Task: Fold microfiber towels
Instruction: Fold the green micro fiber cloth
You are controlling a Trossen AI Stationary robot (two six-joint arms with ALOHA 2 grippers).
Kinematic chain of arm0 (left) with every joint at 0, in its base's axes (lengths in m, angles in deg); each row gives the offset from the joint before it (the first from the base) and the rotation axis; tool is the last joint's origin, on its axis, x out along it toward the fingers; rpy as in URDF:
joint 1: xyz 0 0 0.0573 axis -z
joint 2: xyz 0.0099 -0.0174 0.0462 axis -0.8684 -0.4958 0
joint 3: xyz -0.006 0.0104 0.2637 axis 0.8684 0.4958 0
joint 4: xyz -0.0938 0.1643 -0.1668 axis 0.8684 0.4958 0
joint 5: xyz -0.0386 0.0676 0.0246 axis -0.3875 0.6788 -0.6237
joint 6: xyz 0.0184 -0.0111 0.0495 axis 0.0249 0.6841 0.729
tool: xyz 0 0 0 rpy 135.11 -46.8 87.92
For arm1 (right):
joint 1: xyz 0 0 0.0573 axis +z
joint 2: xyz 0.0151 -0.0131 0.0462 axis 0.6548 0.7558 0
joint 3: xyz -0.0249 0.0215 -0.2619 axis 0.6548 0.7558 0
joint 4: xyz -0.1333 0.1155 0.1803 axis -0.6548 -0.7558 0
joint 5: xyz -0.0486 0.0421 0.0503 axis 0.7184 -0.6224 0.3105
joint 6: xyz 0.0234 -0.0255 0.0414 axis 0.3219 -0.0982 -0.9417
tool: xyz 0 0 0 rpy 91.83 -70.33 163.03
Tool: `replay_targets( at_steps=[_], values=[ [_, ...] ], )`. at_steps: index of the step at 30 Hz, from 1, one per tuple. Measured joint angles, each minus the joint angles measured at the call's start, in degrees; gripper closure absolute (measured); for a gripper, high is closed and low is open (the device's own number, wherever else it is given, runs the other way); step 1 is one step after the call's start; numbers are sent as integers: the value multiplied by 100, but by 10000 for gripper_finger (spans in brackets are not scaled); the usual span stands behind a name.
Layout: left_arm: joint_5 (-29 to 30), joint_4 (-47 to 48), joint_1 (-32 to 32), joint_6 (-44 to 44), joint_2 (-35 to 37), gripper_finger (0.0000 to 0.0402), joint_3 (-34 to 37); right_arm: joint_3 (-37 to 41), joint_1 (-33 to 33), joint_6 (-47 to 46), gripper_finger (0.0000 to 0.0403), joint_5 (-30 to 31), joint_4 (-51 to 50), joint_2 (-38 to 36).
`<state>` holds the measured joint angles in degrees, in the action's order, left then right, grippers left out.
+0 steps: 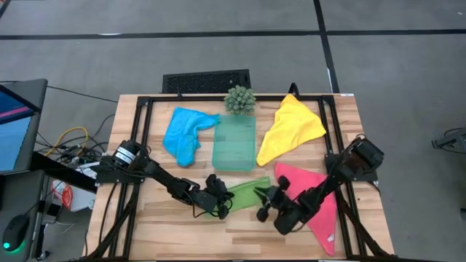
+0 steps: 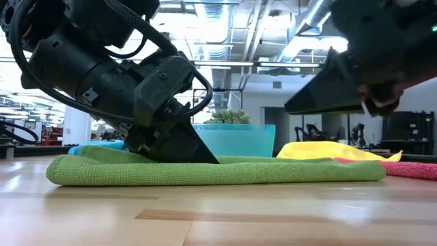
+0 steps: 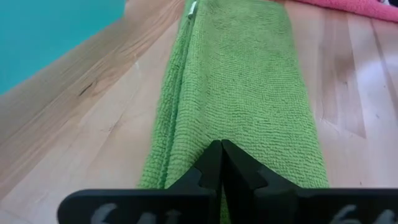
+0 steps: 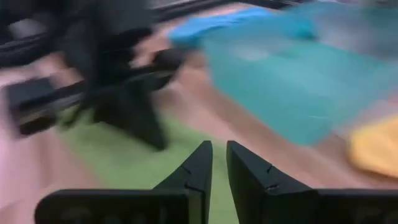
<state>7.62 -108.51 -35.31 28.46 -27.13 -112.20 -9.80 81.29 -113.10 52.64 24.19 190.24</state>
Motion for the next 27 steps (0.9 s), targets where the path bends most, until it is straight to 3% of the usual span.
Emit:
replay_targets(
  at_steps=[4, 10, 14, 23, 27],
  values=[
    [-4, 1, 0, -28, 0, 401, 0, -5, 89, 999, 331, -294, 1357, 464],
    [-1, -25, 0, -63, 0, 401, 4, -102, -22, 467, 331, -843, 1563, 1261],
    [-162, -97, -9, -79, 18, 401, 9, -120, -79, 115, 331, -1094, 1630, 1403],
    [-379, 438, -102, -299, 803, 401, 13, -107, -37, 314, 331, -1183, 1536, 786],
    [-283, 472, -160, -532, 1127, 401, 11, -91, -57, -535, 331, -1376, 948, 221]
  ],
)
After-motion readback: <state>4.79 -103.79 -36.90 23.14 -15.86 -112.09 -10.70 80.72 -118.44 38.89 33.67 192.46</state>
